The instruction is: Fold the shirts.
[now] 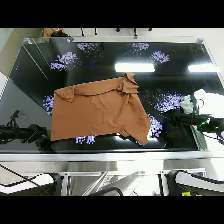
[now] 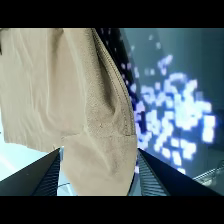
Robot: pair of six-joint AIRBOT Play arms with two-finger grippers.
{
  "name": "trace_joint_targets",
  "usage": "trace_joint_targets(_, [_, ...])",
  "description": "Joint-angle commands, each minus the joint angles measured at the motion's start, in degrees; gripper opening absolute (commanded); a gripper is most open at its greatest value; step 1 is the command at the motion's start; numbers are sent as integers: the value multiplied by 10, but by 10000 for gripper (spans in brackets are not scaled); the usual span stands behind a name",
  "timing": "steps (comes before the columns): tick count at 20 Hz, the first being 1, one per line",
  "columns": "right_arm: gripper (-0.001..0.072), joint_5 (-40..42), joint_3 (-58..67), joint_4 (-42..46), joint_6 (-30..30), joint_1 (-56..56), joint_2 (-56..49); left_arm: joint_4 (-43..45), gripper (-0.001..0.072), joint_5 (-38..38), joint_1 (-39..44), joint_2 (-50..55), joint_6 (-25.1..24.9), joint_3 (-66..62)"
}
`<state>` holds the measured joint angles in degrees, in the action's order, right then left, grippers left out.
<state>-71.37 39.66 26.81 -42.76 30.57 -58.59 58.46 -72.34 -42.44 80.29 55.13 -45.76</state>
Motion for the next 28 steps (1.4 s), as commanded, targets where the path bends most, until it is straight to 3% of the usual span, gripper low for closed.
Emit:
trace_joint_targets(1, [521, 0, 0, 0, 8, 0, 0, -10, 481, 45, 31, 0, -16, 31])
trace_joint_targets(6, [521, 0, 0, 0, 8, 0, 0, -97, 480, 72, 104, 1, -46, 55])
trace_joint_targets(11, [521, 5, 0, 1, 8, 0, -1, -105, 465, 79, 167, 1, -52, 55])
trace_joint_targets(12, [521, 6, 0, 2, 8, 0, -1, -104, 212, 81, 171, 1, -53, 55])
trace_joint_targets(13, [521, 6, 0, 6, 8, 0, -1, -105, 15, 81, 172, 1, -60, 55])
trace_joint_targets(21, [501, 35, -8, 40, -12, -27, -72, -104, 14, 102, 172, 1, -61, 54])
trace_joint_targets(28, [501, 120, -6, -16, -8, -130, -90, -104, 14, 100, 172, 1, -61, 54])
